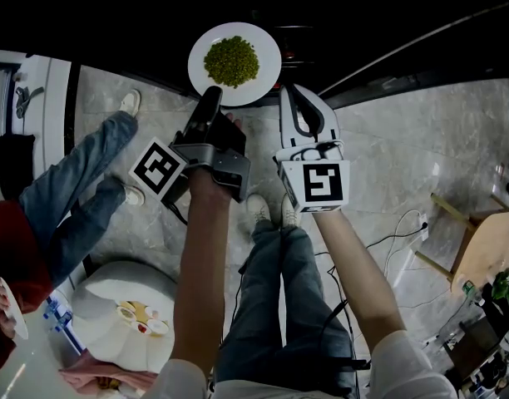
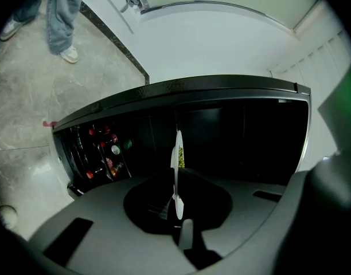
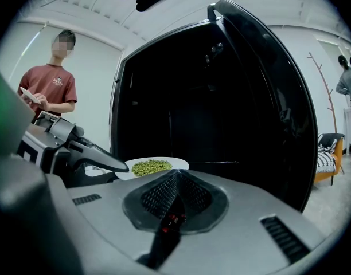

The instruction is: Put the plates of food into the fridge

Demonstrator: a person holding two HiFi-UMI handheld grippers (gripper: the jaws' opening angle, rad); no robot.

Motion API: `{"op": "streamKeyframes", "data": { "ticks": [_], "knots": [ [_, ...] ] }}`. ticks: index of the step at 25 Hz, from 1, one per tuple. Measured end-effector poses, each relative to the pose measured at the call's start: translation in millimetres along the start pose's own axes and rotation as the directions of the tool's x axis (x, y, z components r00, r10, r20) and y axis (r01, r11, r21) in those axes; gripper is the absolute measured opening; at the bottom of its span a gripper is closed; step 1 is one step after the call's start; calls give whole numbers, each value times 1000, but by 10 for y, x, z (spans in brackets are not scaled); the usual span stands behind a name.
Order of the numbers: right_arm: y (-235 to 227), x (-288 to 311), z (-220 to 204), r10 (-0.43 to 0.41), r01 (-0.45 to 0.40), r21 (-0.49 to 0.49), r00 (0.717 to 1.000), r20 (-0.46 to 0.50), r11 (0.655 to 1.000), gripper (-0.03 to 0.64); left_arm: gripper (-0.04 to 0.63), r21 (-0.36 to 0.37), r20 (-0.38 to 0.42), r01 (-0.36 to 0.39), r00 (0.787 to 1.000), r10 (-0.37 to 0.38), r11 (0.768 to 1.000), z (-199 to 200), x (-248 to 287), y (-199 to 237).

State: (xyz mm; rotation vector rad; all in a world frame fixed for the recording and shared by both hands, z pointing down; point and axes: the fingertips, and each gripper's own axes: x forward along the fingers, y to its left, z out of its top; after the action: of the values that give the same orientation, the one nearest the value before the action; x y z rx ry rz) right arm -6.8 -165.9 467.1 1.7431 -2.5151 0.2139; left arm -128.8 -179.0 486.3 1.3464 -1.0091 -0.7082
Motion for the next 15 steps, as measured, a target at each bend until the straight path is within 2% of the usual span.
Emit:
{"op": "streamKeyframes", "data": {
  "ticks": [7, 15],
  "knots": [
    [-94, 301, 41, 6, -6, -3, 1000, 1, 1000, 9, 17, -15, -10, -19, 1000, 19, 1000, 144, 318, 10],
    [22, 147, 52, 24, -24, -34, 1000, 11, 999, 9, 17, -10, -16, 4, 1000, -4, 1000, 120, 268, -64]
  ]
}}
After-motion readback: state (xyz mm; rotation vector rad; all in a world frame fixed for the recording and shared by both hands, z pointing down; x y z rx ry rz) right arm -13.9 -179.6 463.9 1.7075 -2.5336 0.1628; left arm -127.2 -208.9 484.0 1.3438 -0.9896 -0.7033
